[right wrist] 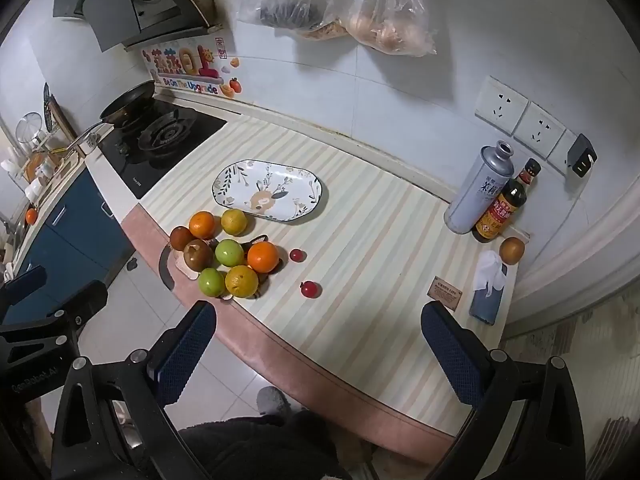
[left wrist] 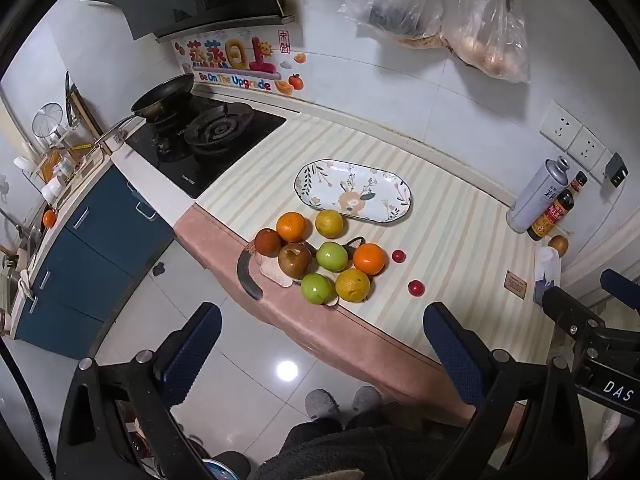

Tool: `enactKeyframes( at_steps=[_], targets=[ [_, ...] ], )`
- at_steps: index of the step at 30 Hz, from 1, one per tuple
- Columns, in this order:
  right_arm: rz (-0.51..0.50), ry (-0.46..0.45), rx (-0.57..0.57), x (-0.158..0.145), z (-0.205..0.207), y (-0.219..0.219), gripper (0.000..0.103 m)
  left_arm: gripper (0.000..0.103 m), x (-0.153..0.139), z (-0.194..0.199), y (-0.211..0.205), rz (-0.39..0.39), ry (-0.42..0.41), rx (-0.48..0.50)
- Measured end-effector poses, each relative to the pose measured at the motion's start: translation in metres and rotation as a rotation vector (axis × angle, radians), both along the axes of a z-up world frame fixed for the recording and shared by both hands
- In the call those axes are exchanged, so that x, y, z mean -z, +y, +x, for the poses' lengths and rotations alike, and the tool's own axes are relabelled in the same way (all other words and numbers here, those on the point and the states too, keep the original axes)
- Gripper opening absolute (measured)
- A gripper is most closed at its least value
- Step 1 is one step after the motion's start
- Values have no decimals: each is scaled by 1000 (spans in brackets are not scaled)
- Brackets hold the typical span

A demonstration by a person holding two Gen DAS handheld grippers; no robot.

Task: Organize fruits

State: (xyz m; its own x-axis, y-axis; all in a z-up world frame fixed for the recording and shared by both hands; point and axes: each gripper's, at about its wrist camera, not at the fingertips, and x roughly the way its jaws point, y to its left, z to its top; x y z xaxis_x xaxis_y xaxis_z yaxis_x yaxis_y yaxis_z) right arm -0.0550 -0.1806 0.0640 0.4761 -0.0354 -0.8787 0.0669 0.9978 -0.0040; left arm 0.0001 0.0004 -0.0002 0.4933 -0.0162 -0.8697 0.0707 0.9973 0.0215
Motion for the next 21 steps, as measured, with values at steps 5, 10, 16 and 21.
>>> enactKeyframes(
  at_steps=[5,10,16,21],
  targets=[
    [1,-8,-4,-1,1,0,103,103,0,0,0,7,-3,0],
    [-8,-10,-12,1,0,-1,103,103,2,1,-1,3,3,6],
    [-7,0,0,-1,0,-1,103,103,1,1,-1,5,13,15],
    [-9,-7,-1,1,-1,1,103,103,1,2,-3,10,10,21]
  ],
)
